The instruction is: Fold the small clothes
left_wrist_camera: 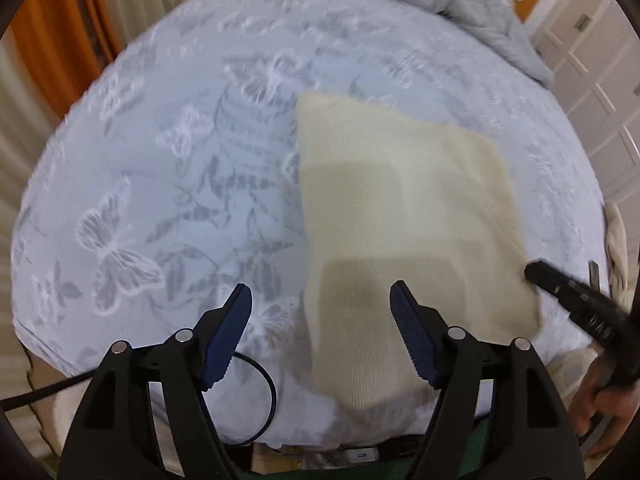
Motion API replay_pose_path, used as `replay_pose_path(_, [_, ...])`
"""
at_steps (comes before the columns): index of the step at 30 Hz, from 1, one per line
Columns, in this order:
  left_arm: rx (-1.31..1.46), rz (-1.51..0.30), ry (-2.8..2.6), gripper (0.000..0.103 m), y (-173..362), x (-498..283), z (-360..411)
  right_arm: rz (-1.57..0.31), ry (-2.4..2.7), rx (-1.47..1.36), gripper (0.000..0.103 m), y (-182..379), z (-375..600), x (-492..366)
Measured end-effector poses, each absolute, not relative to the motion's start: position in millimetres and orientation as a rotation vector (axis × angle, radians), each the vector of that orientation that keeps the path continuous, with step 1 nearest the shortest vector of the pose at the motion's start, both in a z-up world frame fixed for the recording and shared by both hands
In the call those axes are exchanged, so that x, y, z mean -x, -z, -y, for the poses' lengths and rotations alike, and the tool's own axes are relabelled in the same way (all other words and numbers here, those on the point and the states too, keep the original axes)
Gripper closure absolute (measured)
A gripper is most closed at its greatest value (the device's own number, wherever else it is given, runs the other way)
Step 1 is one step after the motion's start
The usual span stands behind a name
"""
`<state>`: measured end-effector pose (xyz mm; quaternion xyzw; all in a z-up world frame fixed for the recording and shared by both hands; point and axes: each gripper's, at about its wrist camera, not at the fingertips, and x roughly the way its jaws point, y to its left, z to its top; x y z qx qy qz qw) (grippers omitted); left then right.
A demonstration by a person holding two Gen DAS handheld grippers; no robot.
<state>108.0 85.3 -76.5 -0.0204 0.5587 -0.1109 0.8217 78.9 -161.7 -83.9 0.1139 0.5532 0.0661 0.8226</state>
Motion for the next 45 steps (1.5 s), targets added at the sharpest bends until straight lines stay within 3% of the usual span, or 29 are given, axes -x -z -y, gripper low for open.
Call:
replay_pose_path(4, [-0.063,-1.239,0.229,0.032,98,-96,-69,-1.281,-0.063,-0.188,0.085,142,159,-72])
replay_pose_path(9, [-0.074,-1.247,0.188,0.034,110,-86,-63,-1.189,-0.028,-0.238,0.077,97,156,-61])
replay_pose_path(10, [-0.077,-1.239,0.195,0.034,100,-83,-61,-1.151,-0.016,-0.235,0.072,85,155,-55])
replay_pose_path(12, [-0.079,-1.201,0.208,0.034,84,-74,-58,-1.084,0.046,-0.216,0.038,66,155,-44])
replay_pose_path(15, [-0.097,-1.148,0.205,0.031,68,-62,-50,-0.997,0.145,-0.195,0.027,50,153,-21])
replay_pose_path(17, [-0.119,-1.106,0.192,0.017,58,-52,-43,-0.975,0.186,-0.21,0.024,48,155,-6])
replay_pose_path(30, [-0.193,-0.962,0.148,0.015,44,-6,-17,-0.988,0.224,-0.194,0.021,56,155,37])
replay_pose_path(45, [-0.218,-0.925,0.087,0.015,47,14,-15,-0.997,0.225,-0.183,0.021,60,149,49])
